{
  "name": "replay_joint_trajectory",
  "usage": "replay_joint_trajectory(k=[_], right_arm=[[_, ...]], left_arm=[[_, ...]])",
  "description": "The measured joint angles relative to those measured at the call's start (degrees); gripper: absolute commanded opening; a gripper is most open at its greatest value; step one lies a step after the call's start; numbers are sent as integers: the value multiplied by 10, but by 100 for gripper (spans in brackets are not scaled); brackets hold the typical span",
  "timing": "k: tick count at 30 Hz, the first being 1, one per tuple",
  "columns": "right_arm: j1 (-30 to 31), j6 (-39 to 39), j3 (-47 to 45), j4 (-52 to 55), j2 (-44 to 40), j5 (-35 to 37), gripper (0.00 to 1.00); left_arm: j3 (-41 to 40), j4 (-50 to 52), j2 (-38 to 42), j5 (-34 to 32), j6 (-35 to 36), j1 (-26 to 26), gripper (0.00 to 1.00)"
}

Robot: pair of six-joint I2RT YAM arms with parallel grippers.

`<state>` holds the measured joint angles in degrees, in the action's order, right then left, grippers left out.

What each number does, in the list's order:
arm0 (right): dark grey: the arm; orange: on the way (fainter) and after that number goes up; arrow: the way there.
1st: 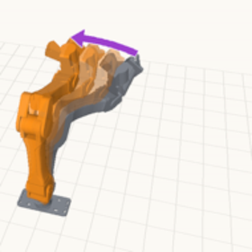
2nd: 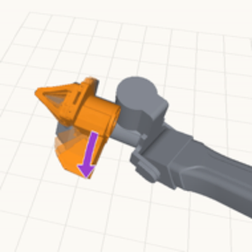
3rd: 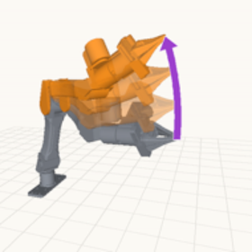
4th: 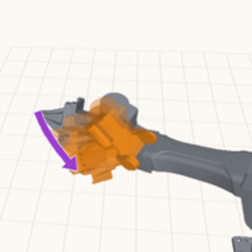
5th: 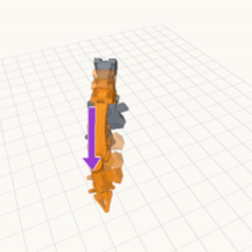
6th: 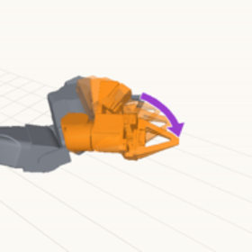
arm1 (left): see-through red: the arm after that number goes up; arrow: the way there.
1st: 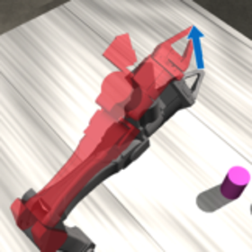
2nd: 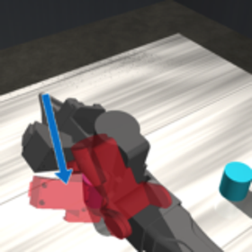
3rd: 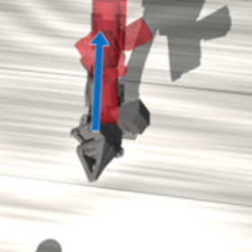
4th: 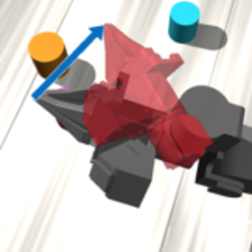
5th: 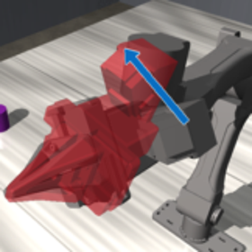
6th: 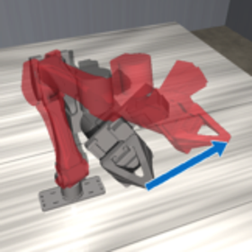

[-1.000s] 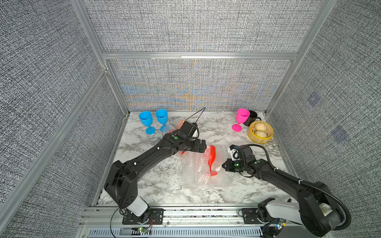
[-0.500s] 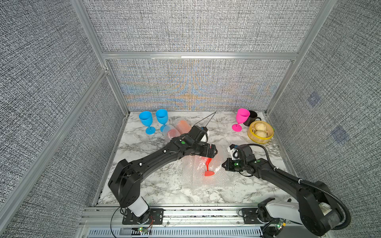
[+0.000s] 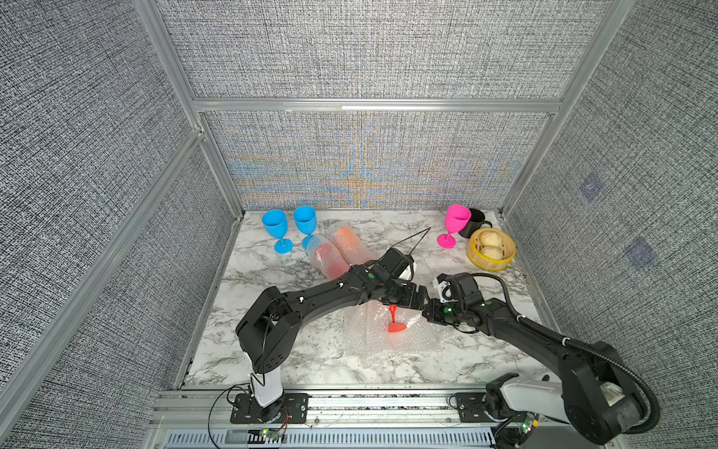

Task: Unpack wine glasses from bubble wrap
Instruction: Unwrap the bubble wrap.

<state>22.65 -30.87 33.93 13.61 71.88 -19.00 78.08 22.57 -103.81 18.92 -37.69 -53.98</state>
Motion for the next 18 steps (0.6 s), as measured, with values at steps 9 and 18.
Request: replay_joint_trajectory(k=[9, 18], right_arm=[[-1, 2, 7, -8, 5, -12, 0], [-2, 8, 9, -1, 4, -5, 0]], left_arm=[[-1, 110, 44, -119, 16, 23, 99], [-36, 182, 60, -212, 32, 33, 99]])
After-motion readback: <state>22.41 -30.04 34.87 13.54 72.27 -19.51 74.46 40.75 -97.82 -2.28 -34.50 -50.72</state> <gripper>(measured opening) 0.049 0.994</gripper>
